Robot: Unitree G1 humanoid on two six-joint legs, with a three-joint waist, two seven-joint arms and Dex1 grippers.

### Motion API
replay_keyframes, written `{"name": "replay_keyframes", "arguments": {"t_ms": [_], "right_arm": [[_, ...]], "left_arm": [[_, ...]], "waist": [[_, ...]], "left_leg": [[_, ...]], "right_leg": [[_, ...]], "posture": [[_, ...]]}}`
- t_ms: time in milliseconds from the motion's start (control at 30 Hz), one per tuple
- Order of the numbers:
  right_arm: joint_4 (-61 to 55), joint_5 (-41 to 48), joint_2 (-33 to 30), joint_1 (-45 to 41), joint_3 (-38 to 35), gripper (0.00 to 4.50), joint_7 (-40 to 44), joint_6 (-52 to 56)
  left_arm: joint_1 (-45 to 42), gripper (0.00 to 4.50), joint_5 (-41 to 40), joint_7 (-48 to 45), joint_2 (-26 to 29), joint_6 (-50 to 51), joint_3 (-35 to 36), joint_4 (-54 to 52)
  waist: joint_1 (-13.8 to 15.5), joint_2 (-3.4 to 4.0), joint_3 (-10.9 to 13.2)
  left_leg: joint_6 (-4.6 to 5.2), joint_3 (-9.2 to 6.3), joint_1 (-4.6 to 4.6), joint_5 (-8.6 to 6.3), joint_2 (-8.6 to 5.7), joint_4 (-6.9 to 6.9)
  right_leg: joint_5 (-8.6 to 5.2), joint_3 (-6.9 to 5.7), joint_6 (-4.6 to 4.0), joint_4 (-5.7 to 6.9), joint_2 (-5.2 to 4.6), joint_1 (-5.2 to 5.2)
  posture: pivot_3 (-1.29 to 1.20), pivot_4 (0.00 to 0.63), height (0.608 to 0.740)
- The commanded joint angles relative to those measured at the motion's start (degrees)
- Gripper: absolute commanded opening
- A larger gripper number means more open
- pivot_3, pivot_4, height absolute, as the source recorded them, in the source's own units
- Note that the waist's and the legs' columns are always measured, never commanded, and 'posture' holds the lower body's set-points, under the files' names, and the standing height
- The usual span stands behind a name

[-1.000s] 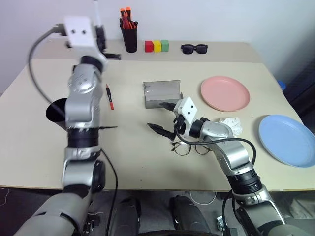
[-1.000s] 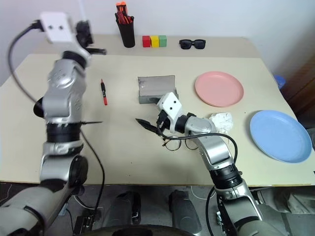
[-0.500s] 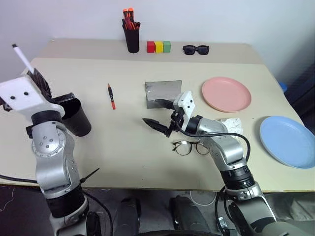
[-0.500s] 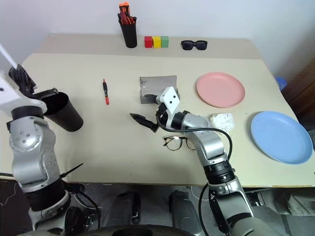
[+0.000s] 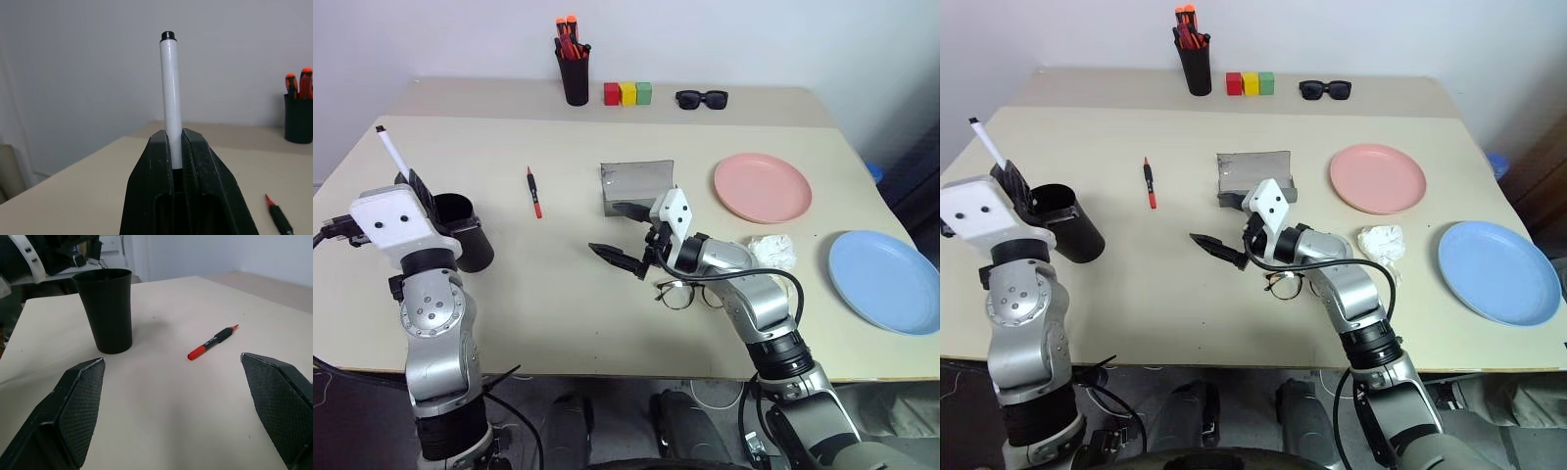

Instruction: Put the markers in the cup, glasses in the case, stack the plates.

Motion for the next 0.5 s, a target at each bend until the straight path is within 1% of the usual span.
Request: {"name": "replay_keyframes", "arguments": {"t_ms": [33,133,333,500], "right_arm": [[-0.8,0.2,0.4,-0.3,-0.8,4.5,-0.4,-1.4],[-0.7,0.2,0.3,-0.4,-0.7,4.5,-0.5,-1.5],[-0.5,0.0,0.5,-0.5,-0.4,4.5,-0.7,-1.6],[0.5,-0.3,0.7,-1.0,-0.7,4.5,-1.4,-1.7]], "left_arm": [[-0.3,1.14,1.3,1.1,-0.1,-1.9,0.1,-0.6],[-0.3,2.6,1.9,1.6,-0.1,-1.9,-0.1,-0.2],[-2.4,2.6,1.4,1.9,-0.5,-2.0,-0.5,-0.1],[-13.5,2.6,0.4,-1.6,1.4,4.2,-4.9,0.9]], "waist": [[0.0,0.0,0.0],[0.0,0.0,0.0],[0.0,0.0,0.0],[0.3,-0.08,0.0]], "left_leg": [[0.0,0.0,0.0,0.0,0.0,0.0],[0.0,0.0,0.0,0.0,0.0,0.0],[0.0,0.0,0.0,0.0,0.0,0.0],[0.0,-0.01,-0.02,0.0,-0.02,0.03]], "right_leg": [[0.0,0.0,0.0,0.0,0.0,0.0],[0.0,0.0,0.0,0.0,0.0,0.0],[0.0,0.0,0.0,0.0,0.0,0.0],[0.0,-0.03,0.0,-0.02,-0.01,0.02]], "posture": [[0.0,0.15,0.725],[0.0,0.15,0.725],[0.0,0.15,0.725],[0.0,0.15,0.725]]}}
